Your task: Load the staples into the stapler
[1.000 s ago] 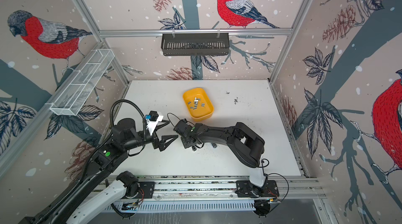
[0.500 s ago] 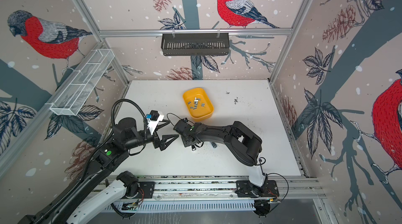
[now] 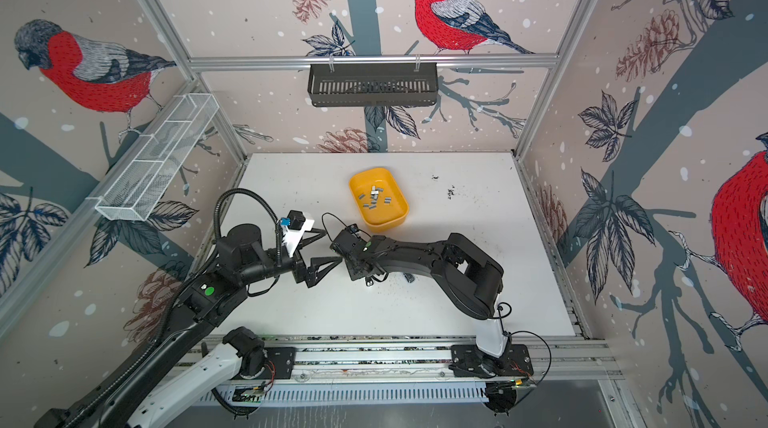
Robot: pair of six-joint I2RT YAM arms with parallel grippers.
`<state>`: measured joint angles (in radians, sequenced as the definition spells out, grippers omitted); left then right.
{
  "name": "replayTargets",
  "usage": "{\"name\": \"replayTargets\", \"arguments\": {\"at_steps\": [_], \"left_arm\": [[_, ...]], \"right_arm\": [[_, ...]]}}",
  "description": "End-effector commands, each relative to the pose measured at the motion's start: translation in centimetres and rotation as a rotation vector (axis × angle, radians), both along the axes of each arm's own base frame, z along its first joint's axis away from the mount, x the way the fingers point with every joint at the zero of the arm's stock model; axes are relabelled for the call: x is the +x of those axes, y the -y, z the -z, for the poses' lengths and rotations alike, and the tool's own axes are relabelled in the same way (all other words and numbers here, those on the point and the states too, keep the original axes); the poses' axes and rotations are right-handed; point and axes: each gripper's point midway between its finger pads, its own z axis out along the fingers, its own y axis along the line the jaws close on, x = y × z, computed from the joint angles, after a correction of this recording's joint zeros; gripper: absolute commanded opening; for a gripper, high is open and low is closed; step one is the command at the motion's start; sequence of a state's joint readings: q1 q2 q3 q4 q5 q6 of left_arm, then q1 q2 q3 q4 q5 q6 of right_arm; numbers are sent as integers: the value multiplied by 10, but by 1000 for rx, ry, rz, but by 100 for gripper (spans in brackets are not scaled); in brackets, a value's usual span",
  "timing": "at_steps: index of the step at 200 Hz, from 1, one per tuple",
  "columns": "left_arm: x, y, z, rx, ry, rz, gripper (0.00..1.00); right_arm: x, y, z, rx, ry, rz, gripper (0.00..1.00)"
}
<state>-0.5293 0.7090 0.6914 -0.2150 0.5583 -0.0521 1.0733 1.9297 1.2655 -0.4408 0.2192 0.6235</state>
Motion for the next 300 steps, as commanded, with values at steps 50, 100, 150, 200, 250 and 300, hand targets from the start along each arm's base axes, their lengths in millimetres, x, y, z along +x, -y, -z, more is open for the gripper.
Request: {"name": "replayTargets", "arguments": {"at_steps": [50,100,150,200,250,300], "left_arm": [[0,3,-8,-21,34,17,99],[0,4,-8,-23,33,23,99],[1,5,-7,-22,28,26,99],[1,5,-4,-17,19,28,99],[2,6,-3,-13,16,27,99],[3,6,-2,-11,12,27,99]], "right_arm": [[-1,7,-37,62,105,-41,47],[-12,51,-61,109,142,-72,49],[-15,100,-54,120,117,-61,54],[-1,109,-35,107,97,-94,57],[11,115,-21,95,95,-74,50],[14,111,-12,103,81,-78,40]]}}
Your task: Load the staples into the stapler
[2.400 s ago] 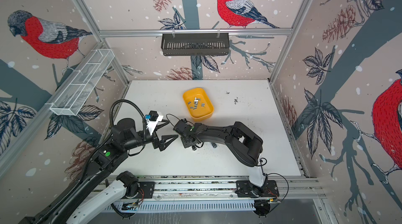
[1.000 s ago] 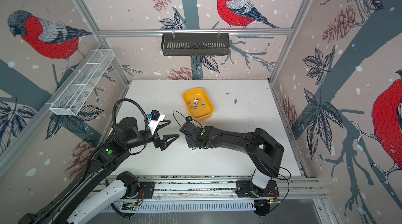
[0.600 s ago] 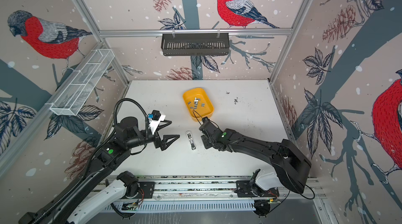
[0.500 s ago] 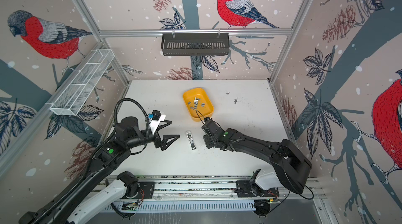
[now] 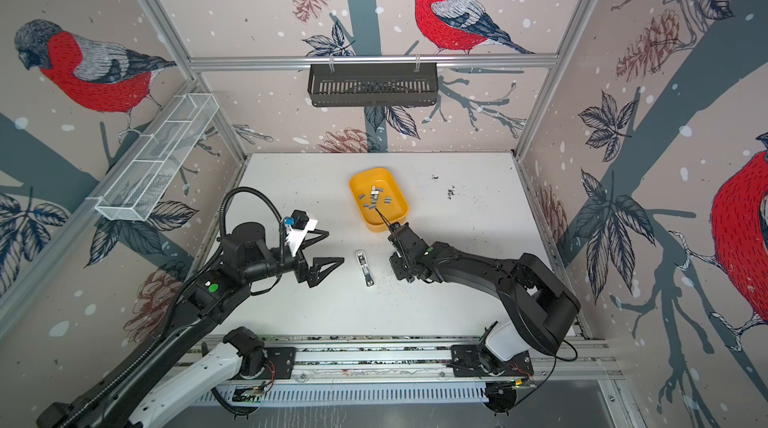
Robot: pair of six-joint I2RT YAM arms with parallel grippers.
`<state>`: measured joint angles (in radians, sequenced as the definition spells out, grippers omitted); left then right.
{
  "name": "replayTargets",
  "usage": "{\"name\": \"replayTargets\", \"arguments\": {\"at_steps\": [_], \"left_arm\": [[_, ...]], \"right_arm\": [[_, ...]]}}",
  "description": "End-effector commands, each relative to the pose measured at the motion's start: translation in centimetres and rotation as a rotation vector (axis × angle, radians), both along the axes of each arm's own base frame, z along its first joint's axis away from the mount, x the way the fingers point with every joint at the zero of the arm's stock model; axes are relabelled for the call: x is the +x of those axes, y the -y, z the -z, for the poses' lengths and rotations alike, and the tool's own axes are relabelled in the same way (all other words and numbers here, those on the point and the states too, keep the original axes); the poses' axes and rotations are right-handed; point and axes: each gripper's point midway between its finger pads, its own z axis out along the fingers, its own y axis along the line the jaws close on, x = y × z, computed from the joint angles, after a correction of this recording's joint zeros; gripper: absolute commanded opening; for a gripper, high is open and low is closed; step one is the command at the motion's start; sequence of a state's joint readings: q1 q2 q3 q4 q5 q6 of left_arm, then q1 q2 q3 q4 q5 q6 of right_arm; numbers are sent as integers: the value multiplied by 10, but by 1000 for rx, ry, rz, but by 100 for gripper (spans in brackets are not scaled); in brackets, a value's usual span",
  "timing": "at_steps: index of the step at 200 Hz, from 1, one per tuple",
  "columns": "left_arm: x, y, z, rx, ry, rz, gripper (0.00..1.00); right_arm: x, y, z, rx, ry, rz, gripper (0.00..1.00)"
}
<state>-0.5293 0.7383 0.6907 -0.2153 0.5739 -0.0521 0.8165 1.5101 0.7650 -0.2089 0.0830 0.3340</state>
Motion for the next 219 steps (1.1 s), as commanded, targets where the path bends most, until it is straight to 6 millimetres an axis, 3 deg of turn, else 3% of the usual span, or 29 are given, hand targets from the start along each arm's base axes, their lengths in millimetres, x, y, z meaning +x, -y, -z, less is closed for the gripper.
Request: {"name": "replayTargets", "arguments": {"at_steps": [1,86,134,185,219], "left_arm": [[1,2,-9,-22,40,12,99],[1,3,-10,-23,40,15,99],[1,3,-9,-24,39,16,99],[0,3,-10,-26,40,17,99],[0,3,-9,-25,39,17,99]], "right_arm": [[3,-7,0,20,14,-16,40],[6,-10,13,-2,22,35,28],[4,-26,9,26,35,26,25],[6,-31,12,2,46,19,26],[4,-29,11,-8,46,11,35]]}}
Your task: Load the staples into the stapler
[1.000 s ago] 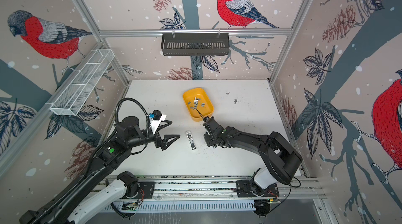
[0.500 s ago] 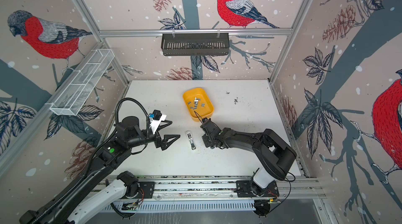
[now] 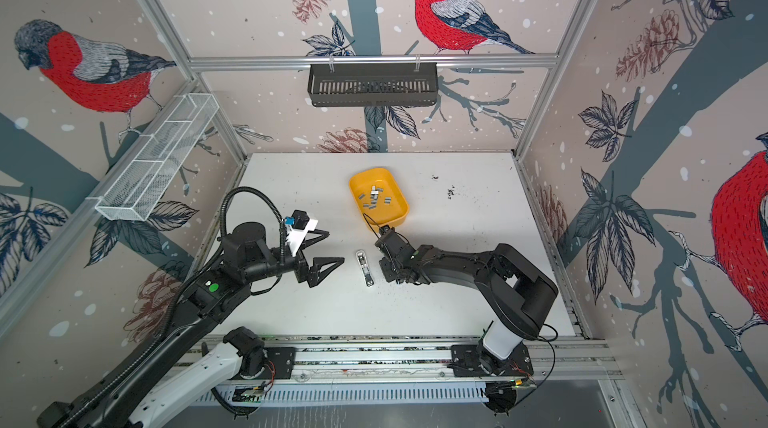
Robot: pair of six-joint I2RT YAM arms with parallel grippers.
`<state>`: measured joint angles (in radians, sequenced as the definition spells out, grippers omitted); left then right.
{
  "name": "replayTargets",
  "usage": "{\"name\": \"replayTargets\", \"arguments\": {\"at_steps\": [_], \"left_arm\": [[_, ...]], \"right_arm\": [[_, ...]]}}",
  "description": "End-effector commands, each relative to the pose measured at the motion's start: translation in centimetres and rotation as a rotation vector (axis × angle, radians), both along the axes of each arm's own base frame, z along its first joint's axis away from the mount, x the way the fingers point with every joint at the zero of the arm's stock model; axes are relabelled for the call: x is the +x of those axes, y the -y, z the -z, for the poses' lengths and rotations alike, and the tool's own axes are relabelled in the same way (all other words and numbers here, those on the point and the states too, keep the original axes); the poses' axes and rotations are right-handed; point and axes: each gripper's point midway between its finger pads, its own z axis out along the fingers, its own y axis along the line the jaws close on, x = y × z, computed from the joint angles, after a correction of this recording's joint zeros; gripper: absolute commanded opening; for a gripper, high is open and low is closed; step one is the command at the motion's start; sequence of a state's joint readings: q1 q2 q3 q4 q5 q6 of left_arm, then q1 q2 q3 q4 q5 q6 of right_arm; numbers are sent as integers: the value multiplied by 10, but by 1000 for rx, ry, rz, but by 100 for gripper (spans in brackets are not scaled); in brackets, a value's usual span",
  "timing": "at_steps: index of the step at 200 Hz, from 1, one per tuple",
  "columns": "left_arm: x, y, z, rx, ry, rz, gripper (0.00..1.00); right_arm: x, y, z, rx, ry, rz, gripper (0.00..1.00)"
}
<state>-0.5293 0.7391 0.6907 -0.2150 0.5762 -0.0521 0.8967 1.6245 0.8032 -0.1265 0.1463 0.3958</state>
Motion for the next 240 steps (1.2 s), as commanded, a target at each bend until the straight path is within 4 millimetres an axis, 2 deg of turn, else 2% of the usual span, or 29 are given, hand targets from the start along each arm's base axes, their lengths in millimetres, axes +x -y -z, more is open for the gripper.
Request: {"name": "replayTargets", "arguments": {"at_steps": [1,35,60,100,122,127,148,168,215,223,228,240], "left_arm": [[1,2,-10,-25,41,14,99],[1,2,-9,-24,38,10,99],[2,2,-9,-22,34,5,99],[8,1,-6,-19,21,-21,99],[13,0,-3,-22,6,-51,99],[15,0,-1,-16,-3,-62,99],[32,-3,1,14,-30,-136,99],[59,-8,6,41,-98,-260,99],[115,10,38,125,-306,-378,97],[124,13,50,152,-335,-398,96],[132,16,41,146,-319,-406,96],[147,22,45,183,-305,-409,89]], "right_arm": [[3,0,-4,-3,20,5,36],[3,0,-12,9,35,10,43],[2,3,-26,31,62,23,47],[-1,13,-67,154,128,59,50],[1,27,-85,209,161,100,51],[2,30,-97,237,185,107,51],[4,48,-118,282,236,150,53],[4,63,-136,308,269,178,57],[-8,86,-172,338,363,172,65],[-10,91,-177,341,381,177,66],[-11,93,-180,345,389,179,66],[-15,98,-185,357,401,184,67]]}}
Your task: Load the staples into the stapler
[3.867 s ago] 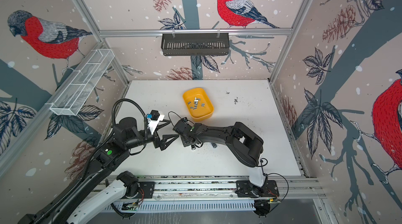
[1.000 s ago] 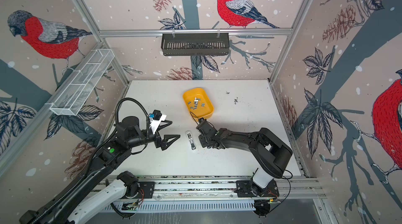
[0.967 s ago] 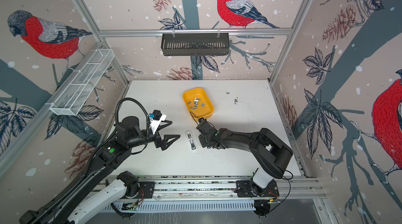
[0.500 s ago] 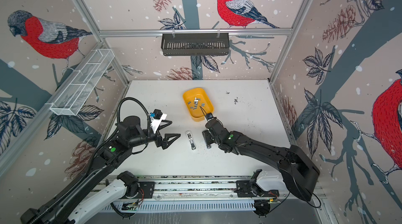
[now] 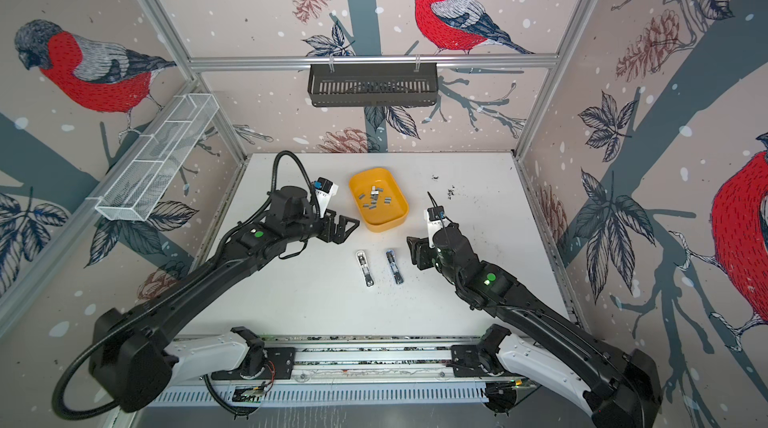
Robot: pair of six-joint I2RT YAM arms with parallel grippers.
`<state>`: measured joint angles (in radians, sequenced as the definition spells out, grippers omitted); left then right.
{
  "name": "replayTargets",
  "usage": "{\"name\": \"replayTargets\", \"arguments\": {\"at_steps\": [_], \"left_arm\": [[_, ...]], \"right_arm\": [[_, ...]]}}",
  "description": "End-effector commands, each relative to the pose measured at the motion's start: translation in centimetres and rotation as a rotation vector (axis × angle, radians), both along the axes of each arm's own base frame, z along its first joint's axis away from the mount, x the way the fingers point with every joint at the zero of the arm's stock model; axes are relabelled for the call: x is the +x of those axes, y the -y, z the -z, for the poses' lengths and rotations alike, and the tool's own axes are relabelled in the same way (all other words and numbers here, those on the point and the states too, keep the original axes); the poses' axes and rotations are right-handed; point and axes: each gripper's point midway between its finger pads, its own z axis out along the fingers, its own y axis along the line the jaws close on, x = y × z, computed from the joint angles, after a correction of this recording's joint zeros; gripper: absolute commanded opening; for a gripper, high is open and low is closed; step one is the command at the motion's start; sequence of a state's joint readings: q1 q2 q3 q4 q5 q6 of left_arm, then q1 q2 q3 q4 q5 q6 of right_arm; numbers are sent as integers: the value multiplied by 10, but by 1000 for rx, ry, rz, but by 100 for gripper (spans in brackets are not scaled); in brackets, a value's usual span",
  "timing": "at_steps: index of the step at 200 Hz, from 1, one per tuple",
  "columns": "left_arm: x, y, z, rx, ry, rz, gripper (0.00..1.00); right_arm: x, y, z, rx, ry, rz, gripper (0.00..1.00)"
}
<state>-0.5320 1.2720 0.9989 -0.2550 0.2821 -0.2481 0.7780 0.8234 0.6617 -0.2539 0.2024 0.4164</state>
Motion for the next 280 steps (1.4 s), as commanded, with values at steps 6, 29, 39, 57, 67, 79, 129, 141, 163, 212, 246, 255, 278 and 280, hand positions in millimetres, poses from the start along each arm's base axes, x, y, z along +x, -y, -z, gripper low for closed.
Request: {"name": "replayTargets", "arguments": {"at_steps": [6,29,39,57,67,79,129,141,163,212,246,255,278,280], "left_arm": [[34,8,0,57,9,-52,86],[62,20,12,146,-16,-26,78],[73,26,18,180,-37,-13,73],[92,40,38,236,-97,8,71],[105,46,49,273,-114,8,70],[121,48,62,319,-129,-20,67],[168,59,110,405,-176,-117,59],[176,60,118,406,-173,-140,58],[184,66,129,397,-179,-149,53],[194,74,154,392,-196,-154,47],[202,73,165,406,-186,-187,45],[205,73,166,409,-184,-194,45],[208,72,171,419,-183,-204,43],[208,72,172,421,-183,-205,43]], "right_arm": [[-7,15,-6,-11,22,22,67],[-13,16,-10,23,16,11,67],[-16,17,-8,21,12,4,67],[-16,21,-4,18,16,19,67],[-17,22,-2,13,19,18,67],[-16,24,0,13,19,27,67],[-16,23,1,21,15,31,67],[-16,22,3,26,11,25,67],[-17,21,6,28,4,23,67],[-16,20,10,34,-1,24,67],[-16,18,12,35,-6,18,67],[-16,18,13,34,-8,17,67],[-16,18,15,31,-12,17,67],[-16,18,14,31,-11,19,67]]}}
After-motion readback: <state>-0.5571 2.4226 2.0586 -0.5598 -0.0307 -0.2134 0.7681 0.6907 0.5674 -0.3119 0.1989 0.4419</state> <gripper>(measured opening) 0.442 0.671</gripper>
